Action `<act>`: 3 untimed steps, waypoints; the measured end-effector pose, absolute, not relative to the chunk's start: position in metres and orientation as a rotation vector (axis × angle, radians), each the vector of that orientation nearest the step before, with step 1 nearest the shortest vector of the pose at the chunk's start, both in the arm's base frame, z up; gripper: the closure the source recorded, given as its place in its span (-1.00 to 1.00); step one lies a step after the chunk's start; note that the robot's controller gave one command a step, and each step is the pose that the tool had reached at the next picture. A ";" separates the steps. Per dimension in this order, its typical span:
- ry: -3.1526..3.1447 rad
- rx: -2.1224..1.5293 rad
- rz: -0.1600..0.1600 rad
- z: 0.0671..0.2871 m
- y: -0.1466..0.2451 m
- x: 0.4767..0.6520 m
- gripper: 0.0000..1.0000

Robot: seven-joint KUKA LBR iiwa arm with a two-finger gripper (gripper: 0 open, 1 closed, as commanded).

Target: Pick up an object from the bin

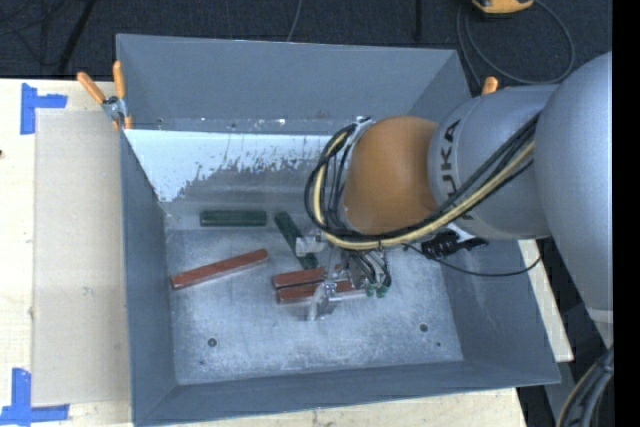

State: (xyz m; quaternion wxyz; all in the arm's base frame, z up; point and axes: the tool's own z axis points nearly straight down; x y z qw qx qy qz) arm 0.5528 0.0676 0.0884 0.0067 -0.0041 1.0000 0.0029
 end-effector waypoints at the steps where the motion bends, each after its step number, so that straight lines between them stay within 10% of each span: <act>1: 3.140 -0.030 -0.001 0.083 0.060 0.557 1.00; 2: 3.134 -0.029 0.003 0.084 0.062 0.558 -1.00; 3: 3.149 -0.027 0.002 0.081 0.062 0.554 1.00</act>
Offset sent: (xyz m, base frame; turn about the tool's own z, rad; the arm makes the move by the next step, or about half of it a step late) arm 0.0000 0.0000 0.0000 0.0000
